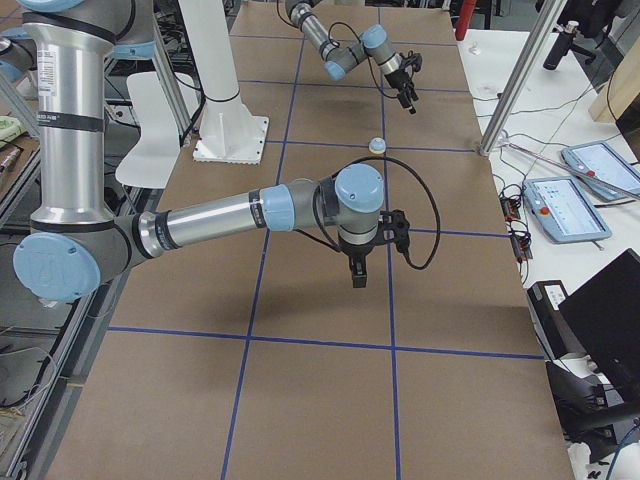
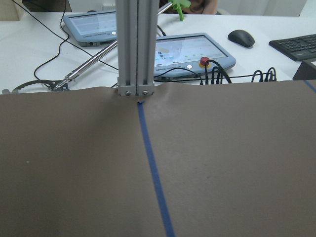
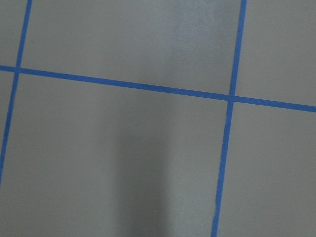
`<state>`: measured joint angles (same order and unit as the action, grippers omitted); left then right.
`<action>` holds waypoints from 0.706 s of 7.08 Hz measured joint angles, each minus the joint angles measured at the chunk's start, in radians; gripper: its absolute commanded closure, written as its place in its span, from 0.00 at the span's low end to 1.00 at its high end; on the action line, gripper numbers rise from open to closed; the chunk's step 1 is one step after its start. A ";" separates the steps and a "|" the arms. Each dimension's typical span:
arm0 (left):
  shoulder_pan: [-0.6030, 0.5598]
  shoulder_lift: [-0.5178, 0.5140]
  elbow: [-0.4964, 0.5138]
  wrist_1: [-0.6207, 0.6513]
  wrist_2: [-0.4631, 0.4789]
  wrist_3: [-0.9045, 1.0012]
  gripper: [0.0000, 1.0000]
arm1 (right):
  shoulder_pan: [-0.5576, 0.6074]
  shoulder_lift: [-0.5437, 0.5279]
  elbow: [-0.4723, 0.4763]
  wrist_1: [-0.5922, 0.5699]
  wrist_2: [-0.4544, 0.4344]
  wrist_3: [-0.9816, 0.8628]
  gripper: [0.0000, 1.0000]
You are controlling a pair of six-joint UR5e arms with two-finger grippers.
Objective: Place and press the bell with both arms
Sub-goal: 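Withdraw the left gripper while the right gripper moves toward the bell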
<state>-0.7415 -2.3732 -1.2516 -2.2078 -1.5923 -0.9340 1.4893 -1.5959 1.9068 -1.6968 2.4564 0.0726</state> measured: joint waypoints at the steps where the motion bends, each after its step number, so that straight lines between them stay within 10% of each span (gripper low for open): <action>1: -0.071 0.074 -0.032 0.009 -0.105 0.071 0.00 | -0.075 0.076 -0.012 -0.002 0.000 0.086 0.00; 5: -0.289 0.469 -0.259 0.013 -0.373 0.344 0.00 | -0.423 0.484 -0.123 -0.012 -0.110 0.557 0.00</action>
<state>-1.0306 -1.9039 -1.5102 -2.1945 -1.9651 -0.5903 1.0660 -1.1121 1.7839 -1.7088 2.3467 0.6292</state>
